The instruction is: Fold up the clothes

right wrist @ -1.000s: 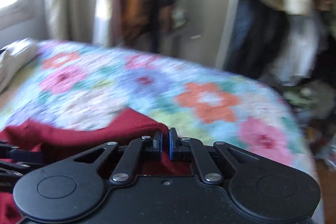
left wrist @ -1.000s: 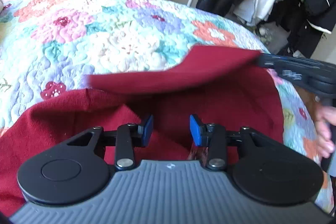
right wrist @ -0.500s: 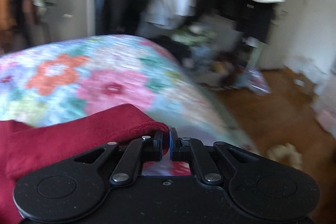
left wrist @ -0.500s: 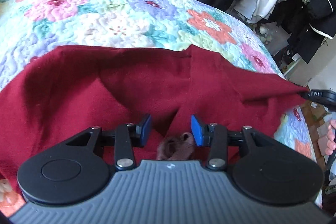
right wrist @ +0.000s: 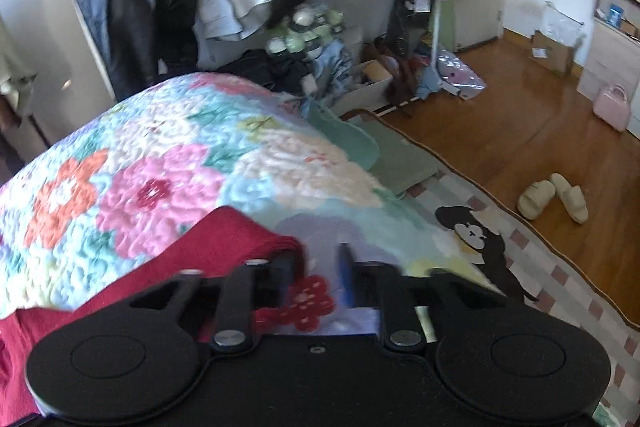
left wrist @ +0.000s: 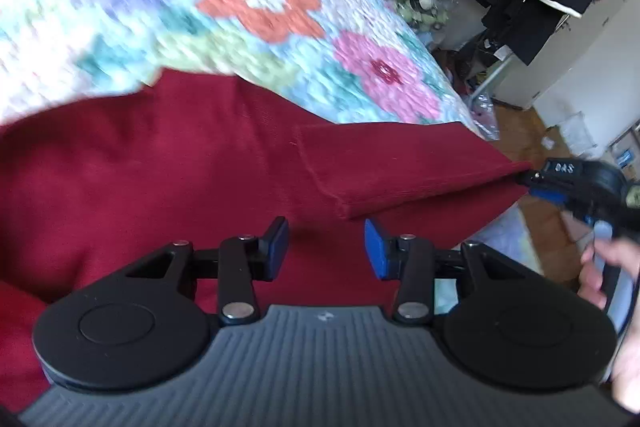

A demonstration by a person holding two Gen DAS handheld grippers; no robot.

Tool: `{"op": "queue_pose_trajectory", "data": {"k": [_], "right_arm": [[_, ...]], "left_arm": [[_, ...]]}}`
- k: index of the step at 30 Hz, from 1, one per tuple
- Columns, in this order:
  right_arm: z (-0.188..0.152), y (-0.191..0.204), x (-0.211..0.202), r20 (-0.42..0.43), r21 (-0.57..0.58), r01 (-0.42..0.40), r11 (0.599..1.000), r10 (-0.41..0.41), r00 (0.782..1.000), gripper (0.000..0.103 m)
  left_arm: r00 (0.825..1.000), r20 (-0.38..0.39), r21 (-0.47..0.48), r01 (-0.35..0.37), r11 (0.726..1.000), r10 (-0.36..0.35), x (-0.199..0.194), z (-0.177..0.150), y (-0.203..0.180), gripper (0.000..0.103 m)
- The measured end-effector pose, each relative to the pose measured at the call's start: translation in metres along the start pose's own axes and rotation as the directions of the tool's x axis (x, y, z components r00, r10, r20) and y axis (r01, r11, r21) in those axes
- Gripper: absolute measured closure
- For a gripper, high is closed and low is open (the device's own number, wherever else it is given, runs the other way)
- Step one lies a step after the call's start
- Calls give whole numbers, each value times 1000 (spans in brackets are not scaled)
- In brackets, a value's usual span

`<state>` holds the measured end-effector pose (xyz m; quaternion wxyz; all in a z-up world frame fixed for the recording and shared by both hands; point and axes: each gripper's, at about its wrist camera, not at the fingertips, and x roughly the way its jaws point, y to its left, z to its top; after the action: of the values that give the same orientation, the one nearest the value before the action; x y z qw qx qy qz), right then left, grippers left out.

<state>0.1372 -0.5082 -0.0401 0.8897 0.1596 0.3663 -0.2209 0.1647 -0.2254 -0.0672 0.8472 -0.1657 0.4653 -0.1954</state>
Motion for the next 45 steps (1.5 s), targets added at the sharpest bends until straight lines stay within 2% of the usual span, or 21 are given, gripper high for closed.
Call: {"op": "queue_pose_trajectory", "data": {"k": [3,6,8,10,11,15,18,19,21,22,24,26,27,28,30,32,33,36,39,43,45], "right_arm": [[1,-15,4,-25,93,-77,993,79,997,62],[-1,-37,12,-34,284,-229,931,249,968,61],[-2,-43,16,-28,346,-292,892,321,947,61],[-3,-44,19,-25,368,-329,870,363,931,61],[-2,-41,19,-29,355,-325,876,358,933,61],[-1,-31,16,-41,306,-290,907,317,947,61],[2,-25,7,-40,242,-253,937,270,962,61],[3,-20,1,-38,189,-207,960,217,975,61],[4,-3,-9,-24,17,-29,999,29,999,57],[3,3,-9,-12,-39,35,999,-35,999,50],[2,11,-11,9,-117,118,986,-118,993,46],[5,-4,-9,-41,12,-73,997,73,997,46],[5,-14,-7,-60,108,-191,976,198,978,46],[5,-23,-3,-72,201,-303,931,323,944,46],[3,-33,8,-81,351,-487,800,544,835,44],[-1,-31,19,-98,425,-574,700,666,740,35],[-3,-29,23,-106,447,-596,667,701,706,34],[-3,-22,24,-143,442,-584,681,696,704,22],[-4,-14,25,-181,432,-565,703,682,709,17],[-4,-9,20,-232,350,-480,804,571,787,17],[-7,-6,18,-257,278,-451,848,518,816,17]], "left_arm": [[1000,4,-20,7,1000,-7,15,5,-5,56],[998,40,-102,57,993,-53,27,11,0,56],[997,49,-141,68,988,-61,36,16,3,56],[999,29,-84,34,996,-31,46,21,-5,75],[1000,26,-47,11,999,-10,48,23,-10,102],[997,67,83,-41,996,35,43,25,-32,101],[995,101,110,-4,994,-7,32,32,-46,101],[994,104,107,16,994,-28,30,34,-51,101],[993,101,104,53,993,-63,28,39,-60,101],[992,100,103,70,992,-81,26,41,-64,101],[988,105,100,100,990,-111,23,44,-72,101],[984,103,95,135,986,-144,19,46,-79,101],[981,102,93,154,984,-163,17,48,-82,101],[979,99,94,169,981,-178,15,49,-85,101],[975,93,96,195,976,-204,11,50,-91,101],[971,94,83,214,973,-221,8,50,-93,102],[973,105,84,198,977,-206,5,49,-94,102],[974,116,88,186,979,-195,2,46,-89,102],[969,122,10,214,977,-213,-1,45,-74,102],[959,158,-78,251,965,-237,-9,45,-57,102],[954,175,-96,263,960,-243,-10,48,-53,102]]}}
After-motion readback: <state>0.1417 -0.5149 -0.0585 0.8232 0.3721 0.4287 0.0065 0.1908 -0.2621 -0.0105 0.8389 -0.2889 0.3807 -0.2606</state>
